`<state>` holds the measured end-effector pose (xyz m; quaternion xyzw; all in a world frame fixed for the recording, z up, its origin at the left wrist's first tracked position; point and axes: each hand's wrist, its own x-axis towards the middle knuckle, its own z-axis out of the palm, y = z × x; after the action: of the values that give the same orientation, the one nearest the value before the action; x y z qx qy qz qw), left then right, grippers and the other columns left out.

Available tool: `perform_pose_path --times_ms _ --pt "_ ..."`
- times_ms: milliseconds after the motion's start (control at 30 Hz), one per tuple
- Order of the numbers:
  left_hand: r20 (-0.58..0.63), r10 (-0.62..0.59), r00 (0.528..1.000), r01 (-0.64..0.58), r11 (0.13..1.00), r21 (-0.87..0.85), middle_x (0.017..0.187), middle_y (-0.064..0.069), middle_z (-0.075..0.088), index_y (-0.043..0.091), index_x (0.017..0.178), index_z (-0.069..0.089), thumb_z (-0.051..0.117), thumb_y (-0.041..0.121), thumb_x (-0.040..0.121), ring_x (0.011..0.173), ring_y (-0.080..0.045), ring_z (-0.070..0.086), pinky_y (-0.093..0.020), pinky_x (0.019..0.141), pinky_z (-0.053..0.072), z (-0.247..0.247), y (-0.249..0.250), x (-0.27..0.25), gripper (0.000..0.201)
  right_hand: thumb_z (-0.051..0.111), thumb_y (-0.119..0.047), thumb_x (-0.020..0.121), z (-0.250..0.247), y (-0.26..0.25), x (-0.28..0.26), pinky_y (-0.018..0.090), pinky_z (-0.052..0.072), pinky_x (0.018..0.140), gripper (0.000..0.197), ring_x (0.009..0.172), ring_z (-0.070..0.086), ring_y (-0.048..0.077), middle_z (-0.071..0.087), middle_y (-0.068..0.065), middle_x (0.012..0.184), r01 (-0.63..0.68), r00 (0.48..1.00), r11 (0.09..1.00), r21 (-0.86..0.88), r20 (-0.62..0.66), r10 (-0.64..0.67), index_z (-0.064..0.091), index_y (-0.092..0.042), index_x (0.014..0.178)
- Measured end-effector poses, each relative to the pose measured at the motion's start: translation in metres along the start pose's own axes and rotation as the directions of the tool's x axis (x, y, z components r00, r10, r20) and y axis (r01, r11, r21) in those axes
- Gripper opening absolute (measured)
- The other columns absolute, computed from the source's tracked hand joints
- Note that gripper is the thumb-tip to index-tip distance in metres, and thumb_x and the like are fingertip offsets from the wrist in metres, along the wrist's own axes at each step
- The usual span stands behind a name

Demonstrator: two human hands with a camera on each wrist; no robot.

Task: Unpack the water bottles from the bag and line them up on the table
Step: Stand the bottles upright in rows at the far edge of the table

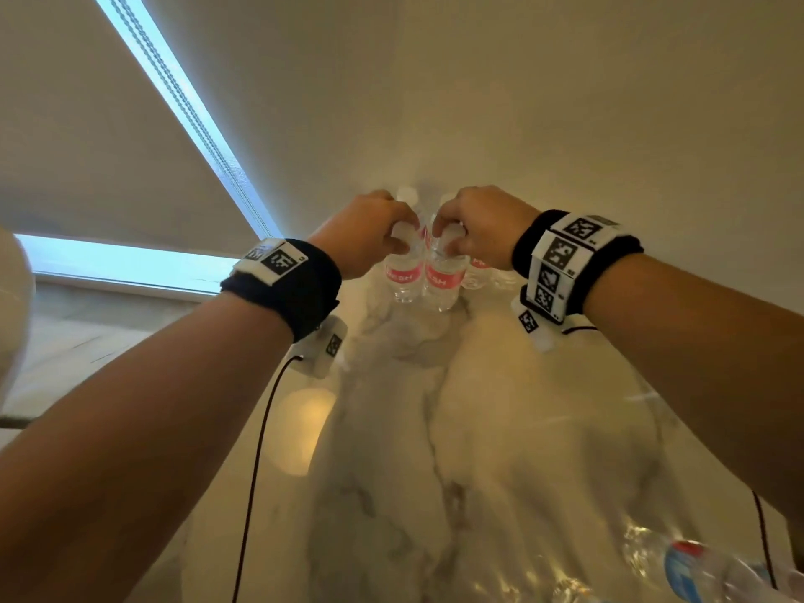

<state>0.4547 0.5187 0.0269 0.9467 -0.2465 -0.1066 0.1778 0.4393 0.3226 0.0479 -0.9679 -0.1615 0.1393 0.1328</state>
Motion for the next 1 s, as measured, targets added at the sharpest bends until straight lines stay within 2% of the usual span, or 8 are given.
perform_pose_path --times_ms 267,433,500,600,700,800,900,1000 --pt "-0.047 -0.005 0.999 0.004 1.0 -0.01 0.104 0.001 0.053 0.022 0.129 0.062 0.072 0.031 0.088 0.095 -0.021 0.06 -0.031 0.089 0.048 0.008 -0.006 -0.001 0.043 0.072 -0.026 0.083 0.014 0.002 0.0 0.028 0.035 0.078 0.038 0.09 0.045 0.014 0.046 -0.004 0.107 0.014 1.0 1.0 0.006 0.014 -0.014 0.063 -0.026 0.119" --pt "-0.113 -0.047 0.992 0.04 0.997 -0.06 0.128 -0.007 0.053 0.025 0.14 0.052 0.073 0.033 0.087 0.107 -0.023 0.059 -0.03 0.094 0.047 0.005 0.006 -0.027 0.057 0.077 -0.034 0.078 -0.001 -0.003 -0.038 0.028 0.041 0.079 0.056 0.092 0.057 0.018 0.048 0.002 0.124 -0.049 0.998 0.997 0.06 -0.023 0.05 0.054 -0.027 0.129" --pt "-0.19 -0.028 0.981 0.014 0.997 -0.074 0.13 -0.006 0.052 0.026 0.139 0.053 0.071 0.033 0.089 0.107 -0.022 0.058 -0.028 0.093 0.044 0.005 0.019 -0.05 0.053 0.075 -0.036 0.078 -0.009 -0.007 -0.068 0.027 0.039 0.077 0.051 0.092 0.057 0.016 0.05 0.0 0.115 -0.061 0.997 0.996 0.072 -0.048 0.065 0.057 -0.025 0.124" --pt "-0.242 0.05 0.969 -0.086 0.987 -0.138 0.122 -0.001 0.057 0.024 0.13 0.06 0.068 0.033 0.091 0.101 -0.017 0.06 -0.033 0.092 0.052 0.011 0.053 -0.096 0.041 0.072 -0.039 0.082 -0.012 -0.018 -0.132 0.024 0.04 0.074 0.039 0.088 0.057 0.012 0.055 -0.007 0.103 -0.06 0.997 0.99 0.126 -0.047 0.067 0.061 -0.023 0.116" --pt "-0.162 0.151 0.975 -0.18 0.965 -0.189 0.107 0.006 0.063 0.022 0.118 0.067 0.067 0.032 0.092 0.089 -0.009 0.06 -0.029 0.082 0.054 0.025 0.098 -0.151 0.028 0.07 -0.04 0.083 0.0 -0.03 -0.206 0.031 0.05 0.077 0.036 0.085 0.061 0.011 0.061 -0.008 0.101 -0.079 0.997 0.981 0.176 0.03 0.074 0.063 -0.023 0.114" --pt "0.017 0.243 0.97 -0.228 0.93 -0.287 0.099 0.015 0.061 0.027 0.115 0.068 0.063 0.039 0.092 0.084 0.0 0.058 -0.014 0.078 0.048 0.046 0.146 -0.209 0.026 0.068 -0.043 0.084 0.023 -0.038 -0.28 0.032 0.051 0.078 0.034 0.083 0.06 0.007 0.06 -0.011 0.098 -0.111 0.989 0.973 0.2 0.122 0.088 0.063 -0.027 0.113" --pt "0.2 0.317 0.927 -0.231 0.904 -0.358 0.103 0.016 0.06 0.03 0.118 0.067 0.061 0.053 0.09 0.087 0.002 0.057 -0.013 0.079 0.048 0.071 0.186 -0.252 0.036 0.064 -0.051 0.084 0.051 -0.04 -0.339 0.028 0.048 0.079 0.036 0.087 0.055 0.005 0.055 -0.013 0.099 -0.153 0.968 0.975 0.158 0.222 0.116 0.061 -0.03 0.114" --pt "0.329 0.36 0.873 -0.272 0.919 -0.285 0.119 0.014 0.057 0.034 0.127 0.06 0.063 0.064 0.083 0.098 -0.002 0.055 -0.017 0.084 0.045 0.098 0.212 -0.272 0.053 0.061 -0.059 0.081 0.072 -0.032 -0.378 0.027 0.046 0.083 0.043 0.095 0.053 0.007 0.05 -0.013 0.107 -0.19 0.948 0.977 0.097 0.277 0.157 0.057 -0.036 0.117"
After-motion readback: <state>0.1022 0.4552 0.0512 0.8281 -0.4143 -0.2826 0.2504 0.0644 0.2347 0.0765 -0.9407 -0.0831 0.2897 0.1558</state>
